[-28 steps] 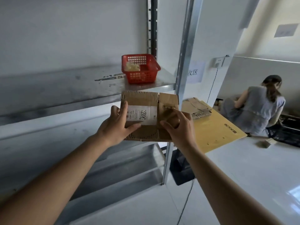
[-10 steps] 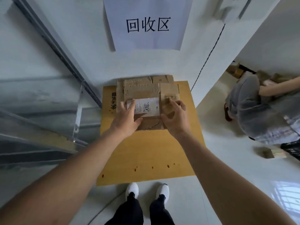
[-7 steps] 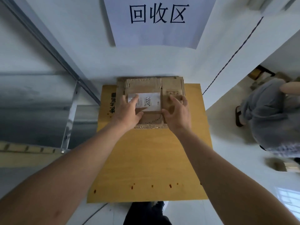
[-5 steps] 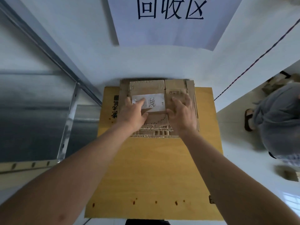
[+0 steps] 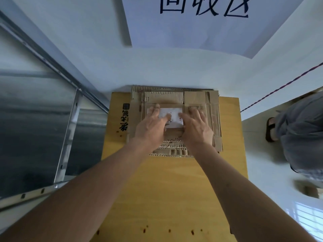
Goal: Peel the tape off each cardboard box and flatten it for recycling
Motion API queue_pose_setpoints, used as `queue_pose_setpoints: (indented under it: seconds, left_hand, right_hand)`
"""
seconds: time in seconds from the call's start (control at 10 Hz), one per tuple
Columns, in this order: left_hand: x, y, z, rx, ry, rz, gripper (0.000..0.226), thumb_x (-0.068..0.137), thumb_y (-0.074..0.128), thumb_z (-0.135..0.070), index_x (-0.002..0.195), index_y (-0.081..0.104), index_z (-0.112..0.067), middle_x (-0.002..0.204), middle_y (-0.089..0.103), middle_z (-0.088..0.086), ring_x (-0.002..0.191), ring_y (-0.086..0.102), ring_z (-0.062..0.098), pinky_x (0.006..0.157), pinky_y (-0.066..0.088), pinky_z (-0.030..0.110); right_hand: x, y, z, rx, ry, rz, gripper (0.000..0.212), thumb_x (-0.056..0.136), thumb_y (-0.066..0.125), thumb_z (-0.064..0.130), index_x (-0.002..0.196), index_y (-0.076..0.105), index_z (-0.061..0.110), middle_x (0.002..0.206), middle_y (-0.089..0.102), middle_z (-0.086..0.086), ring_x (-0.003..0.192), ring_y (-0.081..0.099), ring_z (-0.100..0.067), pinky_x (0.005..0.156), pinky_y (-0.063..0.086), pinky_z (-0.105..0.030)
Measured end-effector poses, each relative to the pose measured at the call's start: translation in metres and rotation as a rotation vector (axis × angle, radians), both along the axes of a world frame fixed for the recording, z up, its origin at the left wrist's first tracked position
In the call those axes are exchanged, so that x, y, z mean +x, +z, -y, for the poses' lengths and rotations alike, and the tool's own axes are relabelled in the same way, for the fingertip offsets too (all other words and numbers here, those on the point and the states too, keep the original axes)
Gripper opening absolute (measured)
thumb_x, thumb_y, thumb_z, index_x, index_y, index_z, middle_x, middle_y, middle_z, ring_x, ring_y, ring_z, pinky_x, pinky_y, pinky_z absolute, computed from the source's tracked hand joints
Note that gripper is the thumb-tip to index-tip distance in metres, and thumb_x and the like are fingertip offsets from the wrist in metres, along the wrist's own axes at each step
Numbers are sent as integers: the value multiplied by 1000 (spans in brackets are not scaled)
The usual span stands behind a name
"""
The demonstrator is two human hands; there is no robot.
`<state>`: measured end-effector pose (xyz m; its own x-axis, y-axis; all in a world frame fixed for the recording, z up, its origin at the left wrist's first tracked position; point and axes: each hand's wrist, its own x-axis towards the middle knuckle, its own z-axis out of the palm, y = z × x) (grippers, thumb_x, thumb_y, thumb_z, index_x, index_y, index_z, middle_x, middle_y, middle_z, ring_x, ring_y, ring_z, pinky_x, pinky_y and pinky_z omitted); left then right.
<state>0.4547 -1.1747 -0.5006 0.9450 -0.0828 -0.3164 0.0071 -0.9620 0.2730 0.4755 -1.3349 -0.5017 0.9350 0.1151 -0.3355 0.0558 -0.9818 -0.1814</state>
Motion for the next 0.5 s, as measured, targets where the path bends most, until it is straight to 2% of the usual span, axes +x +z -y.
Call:
queue_pose_setpoints:
  seconds: [0.1,0.2,0.3,0.4,0.5]
  left_hand:
    - [1,4,1,33,-10,-44,69,104,56,-7,161,30,-35,173,0,14,159,6,33,120,31,46]
    - [-1,11,3,56,-23,-81,75,102,55,-4,163,22,-33,172,-5,16,159,2,36,126,20,50]
    - [-4,27,1,63,-52,-53,78,99,59,-3,163,24,-30,171,2,19,157,10,41,124,20,52]
    - [-13,46,1,59,-59,59,72,97,63,-7,160,34,-25,168,21,22,153,27,40,122,25,49]
    - [-27,70,2,60,-69,112,65,101,60,-20,160,34,-22,166,28,20,153,30,37,124,25,49]
  right_hand:
    - [2,2,2,24,19,-20,71,90,76,12,145,47,45,155,33,5,153,25,-28,92,58,-47]
    - [2,10,3,64,6,17,71,87,80,9,144,53,40,152,40,5,145,36,-26,90,57,-45]
    - [-2,21,1,120,-35,107,43,93,73,14,132,65,31,147,48,3,133,50,-24,89,55,-40]
    - [-12,37,-1,211,-48,175,35,100,63,19,134,65,26,151,48,-1,135,50,-25,96,52,-42]
    - [-28,62,-1,270,49,212,40,104,54,28,144,58,25,155,48,-1,141,48,-25,105,51,-45]
